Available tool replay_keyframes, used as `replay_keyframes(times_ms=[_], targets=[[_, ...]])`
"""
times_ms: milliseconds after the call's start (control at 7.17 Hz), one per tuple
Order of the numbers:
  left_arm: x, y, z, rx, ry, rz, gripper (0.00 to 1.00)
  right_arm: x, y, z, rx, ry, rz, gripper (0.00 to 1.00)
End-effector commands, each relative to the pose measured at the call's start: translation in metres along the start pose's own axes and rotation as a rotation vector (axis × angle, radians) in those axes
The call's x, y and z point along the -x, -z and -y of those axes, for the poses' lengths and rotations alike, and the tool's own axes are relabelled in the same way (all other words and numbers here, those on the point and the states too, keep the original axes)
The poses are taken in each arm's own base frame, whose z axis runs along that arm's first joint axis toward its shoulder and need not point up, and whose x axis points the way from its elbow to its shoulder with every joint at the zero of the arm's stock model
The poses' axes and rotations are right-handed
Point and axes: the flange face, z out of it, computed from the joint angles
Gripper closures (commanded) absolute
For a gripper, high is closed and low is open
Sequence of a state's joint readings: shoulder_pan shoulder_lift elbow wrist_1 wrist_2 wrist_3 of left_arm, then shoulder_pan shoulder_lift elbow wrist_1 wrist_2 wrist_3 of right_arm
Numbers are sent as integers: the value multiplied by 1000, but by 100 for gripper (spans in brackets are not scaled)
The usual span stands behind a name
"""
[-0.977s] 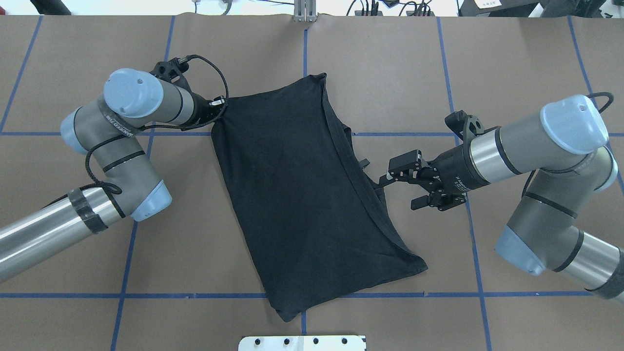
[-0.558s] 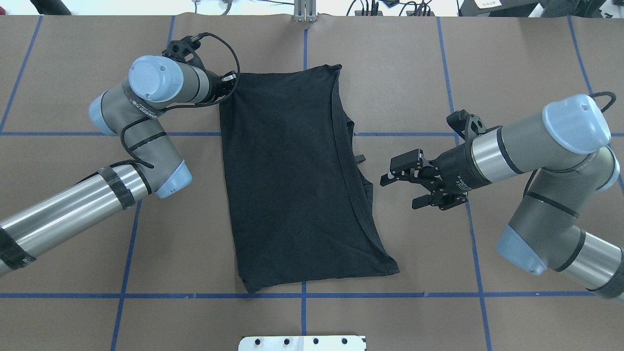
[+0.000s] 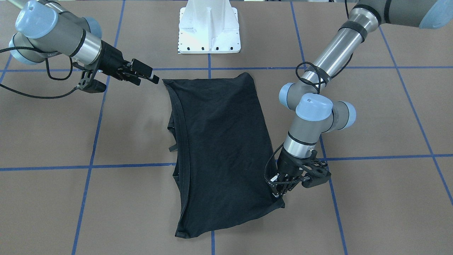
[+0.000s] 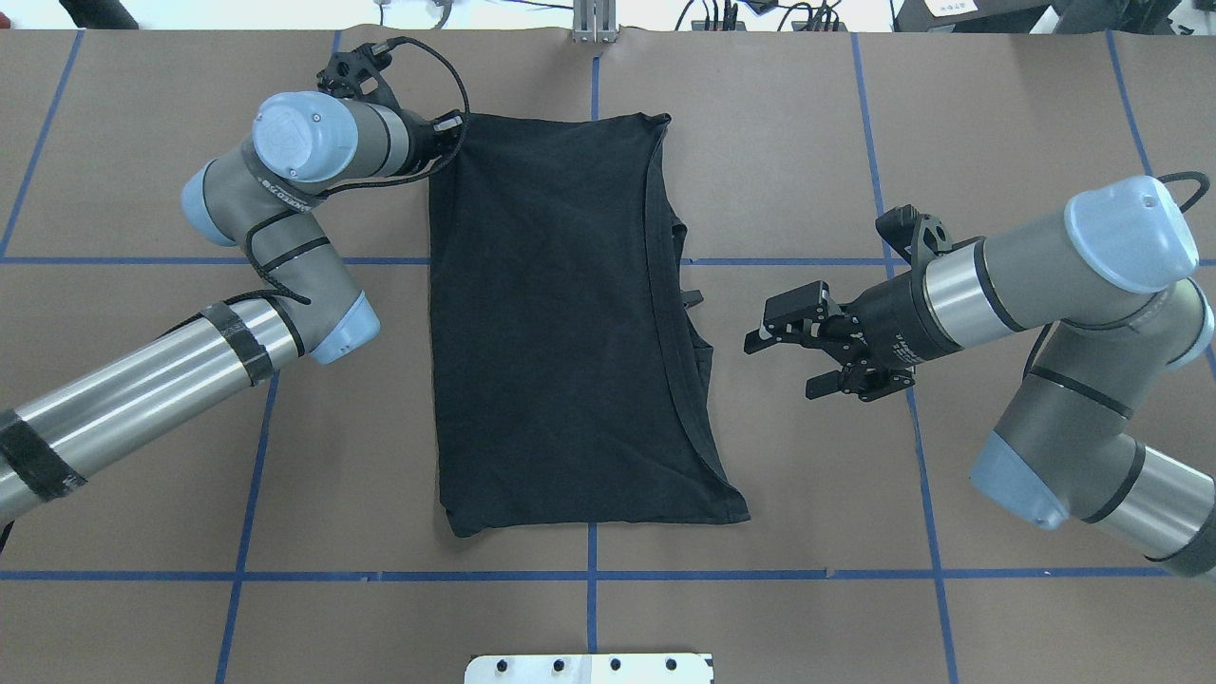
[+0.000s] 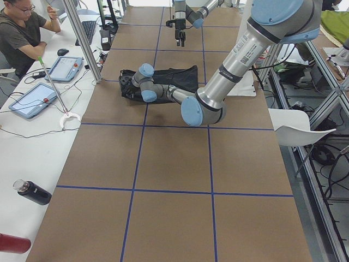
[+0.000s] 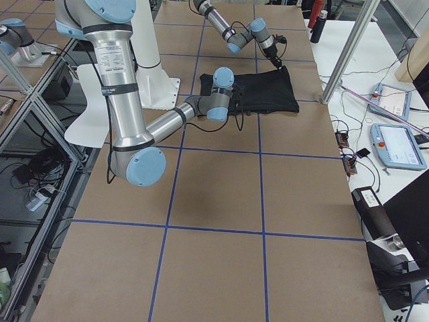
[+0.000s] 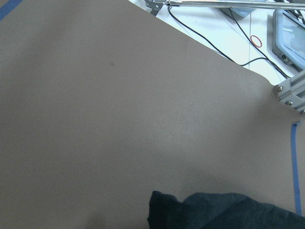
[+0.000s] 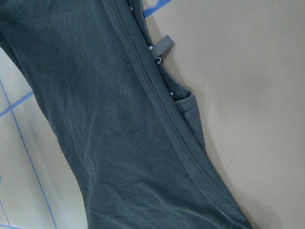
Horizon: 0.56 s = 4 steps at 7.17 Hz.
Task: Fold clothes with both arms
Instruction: 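Drag the far corner with left gripper while right gripper releases and withdraws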
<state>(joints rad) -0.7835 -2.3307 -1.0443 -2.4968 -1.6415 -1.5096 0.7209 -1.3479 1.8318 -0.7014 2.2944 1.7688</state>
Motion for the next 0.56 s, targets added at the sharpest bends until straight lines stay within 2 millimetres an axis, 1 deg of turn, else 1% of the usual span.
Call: replay_keyframes(times_ms=[0, 140, 279, 419], targets=[[-7, 23, 34, -32, -33, -35, 0, 1, 6, 9, -44, 63, 2, 0], [-1, 40, 42, 1, -31, -55, 0, -2, -1, 7, -58, 88, -6, 0], [17, 66, 48, 43, -70, -82, 0, -4, -15, 3, -85, 141, -22, 0], [38, 102, 47, 32, -140, -117, 0, -4, -37, -2, -166, 211, -72, 0]])
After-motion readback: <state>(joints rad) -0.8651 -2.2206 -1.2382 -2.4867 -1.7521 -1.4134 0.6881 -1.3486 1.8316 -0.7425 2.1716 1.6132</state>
